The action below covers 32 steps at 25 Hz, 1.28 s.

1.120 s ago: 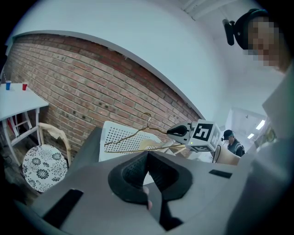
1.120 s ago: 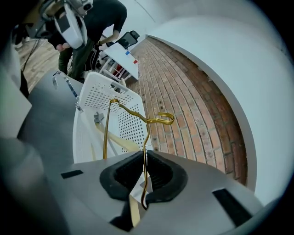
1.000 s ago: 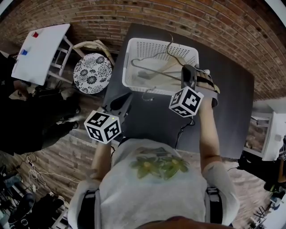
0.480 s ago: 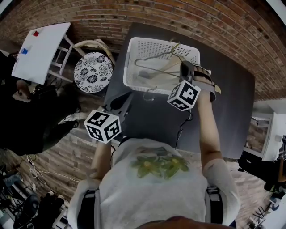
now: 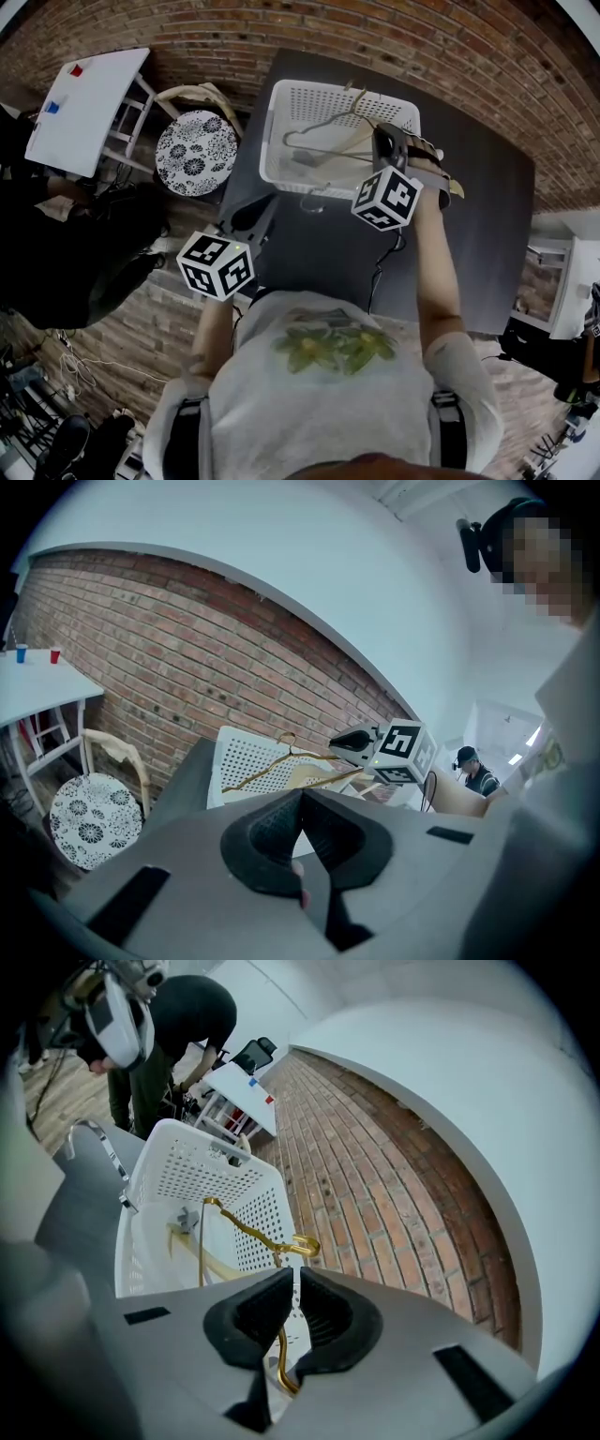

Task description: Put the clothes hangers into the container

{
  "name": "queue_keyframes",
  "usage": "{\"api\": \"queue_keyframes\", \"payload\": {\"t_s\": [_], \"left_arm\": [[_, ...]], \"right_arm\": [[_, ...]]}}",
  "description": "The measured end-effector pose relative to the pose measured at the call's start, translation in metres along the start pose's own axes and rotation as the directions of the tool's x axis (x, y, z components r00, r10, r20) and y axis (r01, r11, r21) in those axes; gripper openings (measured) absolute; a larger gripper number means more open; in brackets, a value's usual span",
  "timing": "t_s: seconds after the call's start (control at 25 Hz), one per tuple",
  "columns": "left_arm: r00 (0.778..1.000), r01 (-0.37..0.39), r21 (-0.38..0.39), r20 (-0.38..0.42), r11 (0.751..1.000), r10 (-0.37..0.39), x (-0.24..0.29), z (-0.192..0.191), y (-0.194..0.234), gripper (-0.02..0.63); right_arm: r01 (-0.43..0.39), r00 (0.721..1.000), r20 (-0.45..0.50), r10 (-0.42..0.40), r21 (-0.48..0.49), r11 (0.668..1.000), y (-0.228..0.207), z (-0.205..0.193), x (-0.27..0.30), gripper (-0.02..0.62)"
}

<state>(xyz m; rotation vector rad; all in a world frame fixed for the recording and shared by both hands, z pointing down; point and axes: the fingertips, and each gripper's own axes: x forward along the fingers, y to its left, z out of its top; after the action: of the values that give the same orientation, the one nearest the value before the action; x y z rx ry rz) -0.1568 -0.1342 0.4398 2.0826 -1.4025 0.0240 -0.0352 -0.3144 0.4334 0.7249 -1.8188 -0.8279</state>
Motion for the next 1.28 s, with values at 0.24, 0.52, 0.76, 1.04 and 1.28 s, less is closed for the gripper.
{"api": "queue_keyframes", "payload": {"t_s": [0.24,0.52,0.76,1.04,1.28], "left_arm": [[1.0,0.007,0.004,0.005,1.0,-0.007,-0.002,0.001,-0.005,0.028],[1.0,0.009,0.012,0.009,1.0,-0.009,-0.002,0.002,-0.008,0.028],[1.0,0.023,0.025,0.013,0.999,-0.023,-0.004,0.003,-0.017,0.028],[0.999,0.051,0.048,0.008,0.998,-0.052,-0.005,0.001,-0.035,0.028],[0.998,0.061,0.059,-0.003,0.996,-0.061,-0.01,-0.005,-0.043,0.028]], "right_arm": [[-0.05,0.959,0.279,-0.047,0.333,0.941,-0.028,0.035,-0.038,0.04],[-0.106,0.87,0.442,-0.22,0.603,0.79,-0.061,0.044,-0.097,0.038],[-0.261,0.791,0.54,-0.289,0.724,0.638,-0.047,0.042,-0.142,0.038],[-0.512,0.764,0.612,-0.203,0.768,0.385,0.021,0.041,-0.161,0.038],[-0.531,0.8,0.597,-0.059,0.751,0.392,0.081,0.049,-0.171,0.038]]}}
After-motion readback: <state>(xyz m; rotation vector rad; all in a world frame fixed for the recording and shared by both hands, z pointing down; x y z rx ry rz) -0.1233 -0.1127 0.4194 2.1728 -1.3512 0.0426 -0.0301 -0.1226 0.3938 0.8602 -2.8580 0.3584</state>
